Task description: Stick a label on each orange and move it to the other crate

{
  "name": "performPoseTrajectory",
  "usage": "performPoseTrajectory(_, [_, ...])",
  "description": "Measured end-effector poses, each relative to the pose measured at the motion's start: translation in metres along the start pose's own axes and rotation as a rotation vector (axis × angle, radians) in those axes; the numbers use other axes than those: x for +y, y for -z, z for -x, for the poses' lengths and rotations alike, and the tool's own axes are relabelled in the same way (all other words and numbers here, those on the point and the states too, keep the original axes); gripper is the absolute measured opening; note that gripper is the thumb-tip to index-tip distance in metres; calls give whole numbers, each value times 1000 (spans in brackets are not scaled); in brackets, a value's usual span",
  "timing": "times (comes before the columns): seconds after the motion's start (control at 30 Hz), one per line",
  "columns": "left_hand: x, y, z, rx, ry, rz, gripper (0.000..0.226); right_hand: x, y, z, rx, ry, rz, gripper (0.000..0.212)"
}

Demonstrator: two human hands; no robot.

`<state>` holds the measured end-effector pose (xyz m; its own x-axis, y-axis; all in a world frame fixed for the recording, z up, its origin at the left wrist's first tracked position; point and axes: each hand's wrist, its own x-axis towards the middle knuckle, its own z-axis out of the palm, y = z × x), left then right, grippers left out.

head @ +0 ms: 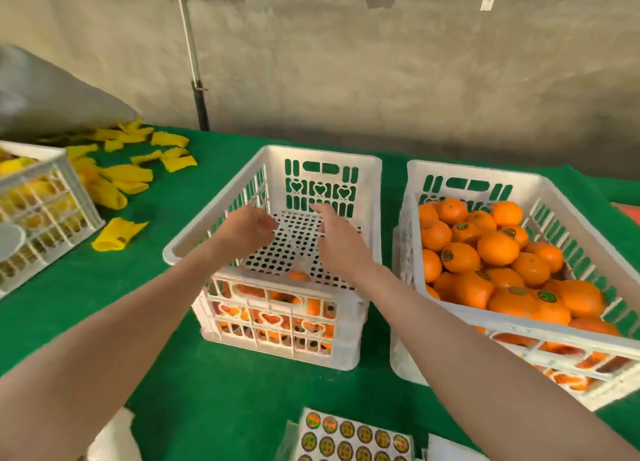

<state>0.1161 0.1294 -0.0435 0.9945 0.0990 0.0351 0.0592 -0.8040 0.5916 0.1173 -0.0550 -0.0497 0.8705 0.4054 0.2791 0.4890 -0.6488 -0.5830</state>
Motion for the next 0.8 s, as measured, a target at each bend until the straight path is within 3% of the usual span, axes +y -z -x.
performPoseTrajectory(0.13, [-30, -4, -29, -409, 141, -360, 37, 9, -16, -6, -134, -86, 111, 79])
performPoseTrajectory(0.23, [-44, -17, -35, -669, 210, -508, 39, 14, -18, -8, -133, -98, 155, 78])
performPoseTrajectory(0.43, [-37, -34, -39, -768, 239, -528, 39, 16, -19, -9, -140, -97, 145, 71])
performPoseTrajectory(0.5, [-37, -37, -41, -799, 154, -537, 35, 17, -19, -9, -137, -101, 139, 72])
performPoseTrajectory(0.6, [-33, -33, -42, -768, 128, -444, 25, 17, -18, -8, -108, -91, 116, 70])
performPoseTrajectory(0.67, [-29, -19, -43, -724, 119, -300, 31, 16, -16, -7, -55, -82, 59, 70])
performPoseTrajectory(0.8, [-16, 14, -27, -592, -7, 318, 49, 14, -4, -2, 141, -119, -259, 75])
